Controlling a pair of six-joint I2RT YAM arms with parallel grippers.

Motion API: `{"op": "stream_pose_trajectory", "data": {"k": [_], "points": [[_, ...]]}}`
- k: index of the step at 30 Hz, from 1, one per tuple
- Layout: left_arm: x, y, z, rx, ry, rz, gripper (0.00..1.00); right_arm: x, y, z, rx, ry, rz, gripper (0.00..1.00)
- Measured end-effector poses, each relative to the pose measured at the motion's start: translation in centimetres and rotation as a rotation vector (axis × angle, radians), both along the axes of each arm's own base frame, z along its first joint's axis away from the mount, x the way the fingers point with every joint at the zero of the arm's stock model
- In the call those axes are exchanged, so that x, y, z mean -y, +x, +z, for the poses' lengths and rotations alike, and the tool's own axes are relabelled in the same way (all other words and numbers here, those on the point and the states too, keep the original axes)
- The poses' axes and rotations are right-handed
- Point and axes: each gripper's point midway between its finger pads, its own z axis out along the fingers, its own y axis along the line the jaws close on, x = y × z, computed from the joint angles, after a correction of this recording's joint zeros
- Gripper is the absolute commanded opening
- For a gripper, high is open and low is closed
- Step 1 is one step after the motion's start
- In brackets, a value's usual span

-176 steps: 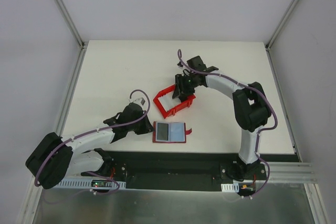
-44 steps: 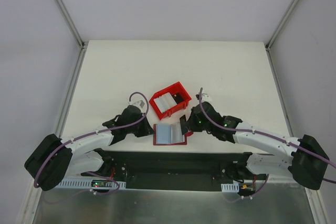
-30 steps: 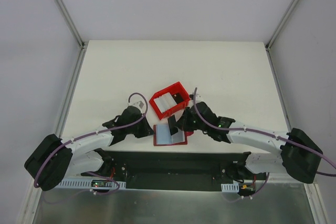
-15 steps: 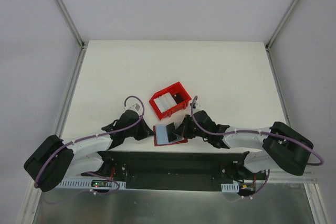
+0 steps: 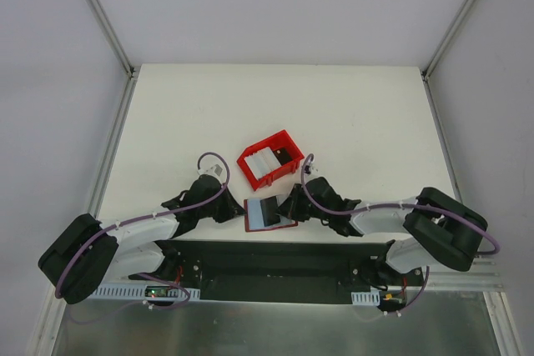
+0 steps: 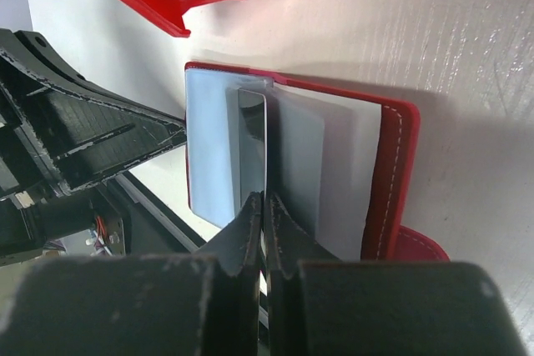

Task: Put the credit cards into the card holder
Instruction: Insert the credit card into the card holder.

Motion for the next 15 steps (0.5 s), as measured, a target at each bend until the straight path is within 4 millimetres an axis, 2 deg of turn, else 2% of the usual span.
{"op": "stream_pose_trajectory", "data": {"k": [7,15], "points": [[0.0,0.0,0.0,0.002,0.001,-0.002,0.0,-0.3,0.0,-0.4,-0.019,-0.001,0.019,0.0],[-0.1,0.1,0.0,0.005,0.004,0.003,0.0,-2.5,-0.3,-0.3,-0.033,-0.008,0.084,0.01]]}}
